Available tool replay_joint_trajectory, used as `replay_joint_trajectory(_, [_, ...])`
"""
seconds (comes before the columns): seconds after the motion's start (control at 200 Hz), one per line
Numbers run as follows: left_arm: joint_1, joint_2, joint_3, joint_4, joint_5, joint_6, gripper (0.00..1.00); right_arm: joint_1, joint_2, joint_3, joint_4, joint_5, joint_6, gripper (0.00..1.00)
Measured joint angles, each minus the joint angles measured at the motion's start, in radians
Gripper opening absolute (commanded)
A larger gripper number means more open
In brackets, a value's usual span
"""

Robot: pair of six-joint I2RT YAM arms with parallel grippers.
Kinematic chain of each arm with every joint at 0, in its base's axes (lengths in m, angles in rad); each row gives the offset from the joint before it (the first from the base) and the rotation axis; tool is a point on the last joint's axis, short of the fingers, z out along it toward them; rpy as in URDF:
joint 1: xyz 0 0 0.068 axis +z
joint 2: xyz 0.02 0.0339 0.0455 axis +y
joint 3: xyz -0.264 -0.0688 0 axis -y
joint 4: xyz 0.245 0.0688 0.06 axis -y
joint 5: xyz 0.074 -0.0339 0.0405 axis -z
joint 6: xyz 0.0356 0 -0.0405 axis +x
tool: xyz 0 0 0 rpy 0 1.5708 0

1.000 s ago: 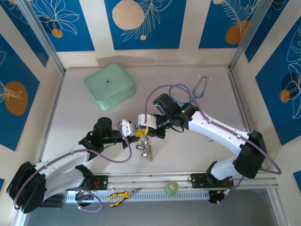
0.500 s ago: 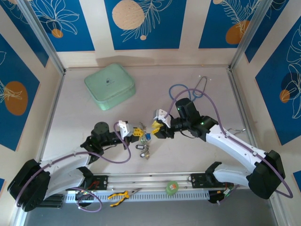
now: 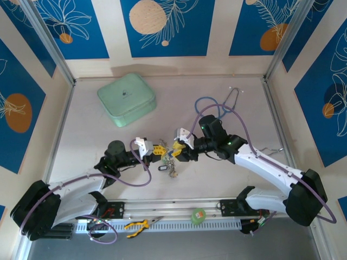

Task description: Put the keys on the keyring

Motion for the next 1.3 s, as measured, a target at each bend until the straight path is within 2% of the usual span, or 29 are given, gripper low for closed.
replay_joint_trajectory(0.225, [0.000, 0.000, 0.000, 0.000, 0.000, -0.011, 0.00, 0.026, 0.011, 0.004, 0.000, 0.035, -0.016, 0.33])
replay_joint_trajectory(0.455, [0.000, 0.000, 0.000, 0.023, -0.003, -0.032, 0.00, 0.040, 0.017, 0.022, -0.023, 0.077, -0.057, 0.08])
replay_joint_trajectory(0.595, [0.000, 0.000, 0.000, 0.044, -0.003, -0.043, 0.00, 0.057, 0.029, 0.036, -0.052, 0.095, -0.089, 0.01])
replay_joint_trajectory(0.695, [0.000, 0.000, 0.000, 0.043, -0.004, -0.043, 0.00, 0.076, 0.051, 0.055, -0.073, 0.112, -0.104, 0.04])
replay_joint_trajectory(0.78, [0.000, -0.001, 0.000, 0.037, -0.004, -0.042, 0.00, 0.085, 0.062, 0.061, -0.077, 0.130, -0.115, 0.21])
replay_joint_trajectory(0.84, [0.000, -0.002, 0.000, 0.036, -0.007, -0.039, 0.00, 0.089, 0.061, 0.061, -0.081, 0.135, -0.116, 0.26])
replay_joint_trajectory(0.965, [0.000, -0.005, 0.000, 0.035, -0.006, -0.027, 0.00, 0.065, 0.038, 0.056, -0.077, 0.117, -0.110, 0.27])
replay_joint_trajectory(1.145, [0.000, 0.005, 0.000, 0.028, 0.020, -0.003, 0.00, -0.020, -0.037, 0.053, -0.058, 0.018, -0.075, 0.25])
replay_joint_trajectory(1.3, [0.000, 0.030, 0.000, 0.028, 0.050, 0.007, 0.00, -0.025, -0.027, 0.053, -0.042, -0.039, -0.053, 0.23])
